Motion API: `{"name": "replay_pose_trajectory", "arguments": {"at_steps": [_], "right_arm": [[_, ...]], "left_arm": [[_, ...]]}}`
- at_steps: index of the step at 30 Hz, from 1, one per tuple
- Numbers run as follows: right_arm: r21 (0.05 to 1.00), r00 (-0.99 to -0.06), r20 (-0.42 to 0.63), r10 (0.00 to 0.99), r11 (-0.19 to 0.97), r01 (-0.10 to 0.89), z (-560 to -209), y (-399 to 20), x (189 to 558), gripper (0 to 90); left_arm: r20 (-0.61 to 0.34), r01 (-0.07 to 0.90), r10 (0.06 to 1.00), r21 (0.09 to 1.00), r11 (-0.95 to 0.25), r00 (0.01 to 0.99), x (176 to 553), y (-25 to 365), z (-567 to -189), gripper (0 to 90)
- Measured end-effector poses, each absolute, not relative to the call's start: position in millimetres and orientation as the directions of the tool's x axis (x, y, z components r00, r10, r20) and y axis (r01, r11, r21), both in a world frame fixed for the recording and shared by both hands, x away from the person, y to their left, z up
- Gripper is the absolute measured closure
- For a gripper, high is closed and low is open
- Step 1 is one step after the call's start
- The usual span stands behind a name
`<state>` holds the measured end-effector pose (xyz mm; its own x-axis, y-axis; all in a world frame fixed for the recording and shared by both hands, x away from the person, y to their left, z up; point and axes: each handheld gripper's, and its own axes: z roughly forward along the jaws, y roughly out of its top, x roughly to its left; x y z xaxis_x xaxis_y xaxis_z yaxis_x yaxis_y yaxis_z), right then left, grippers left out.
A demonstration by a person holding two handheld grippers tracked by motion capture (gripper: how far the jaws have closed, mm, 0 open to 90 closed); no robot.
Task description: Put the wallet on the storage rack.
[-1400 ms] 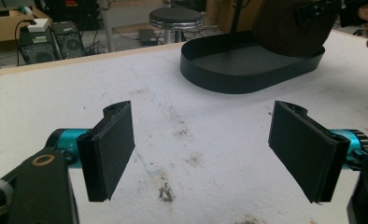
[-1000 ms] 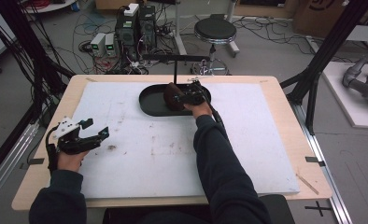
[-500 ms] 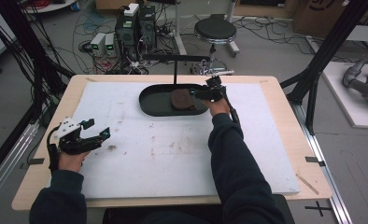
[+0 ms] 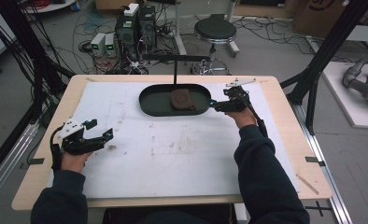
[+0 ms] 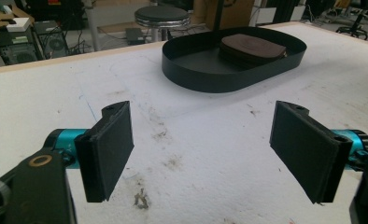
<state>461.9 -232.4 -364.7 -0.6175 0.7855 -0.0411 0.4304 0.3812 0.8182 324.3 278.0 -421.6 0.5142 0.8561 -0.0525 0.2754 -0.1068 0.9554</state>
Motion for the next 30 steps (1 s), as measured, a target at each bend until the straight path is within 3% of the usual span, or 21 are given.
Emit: {"name": "replay_pose_trajectory", "arguments": {"at_steps": [3,7,13,23,30], "right_arm": [[0.836,-0.647,-0.063,0.760,0.395,0.382,-367,-240,448,19.4],[0.813,-0.628,-0.052,0.776,0.398,0.425,-363,-245,434,19.5],[0.848,-0.667,-0.089,0.740,0.408,0.339,-370,-256,397,19.5],[0.890,-0.586,-0.051,0.809,0.303,0.340,-396,-290,373,19.5],[0.886,-0.560,-0.085,0.824,0.320,0.336,-401,-300,366,19.5]], "left_arm": [[-0.052,0.273,0.855,0.956,-0.106,0.516,325,277,-422,21.4],[-0.048,0.273,0.855,0.955,-0.111,0.517,325,276,-422,21.4],[-0.055,0.268,0.859,0.959,-0.097,0.508,325,277,-422,21.4],[-0.042,0.243,0.870,0.966,-0.091,0.491,325,271,-418,19.5],[-0.037,0.238,0.859,0.966,-0.100,0.510,327,264,-418,19.6]]}}
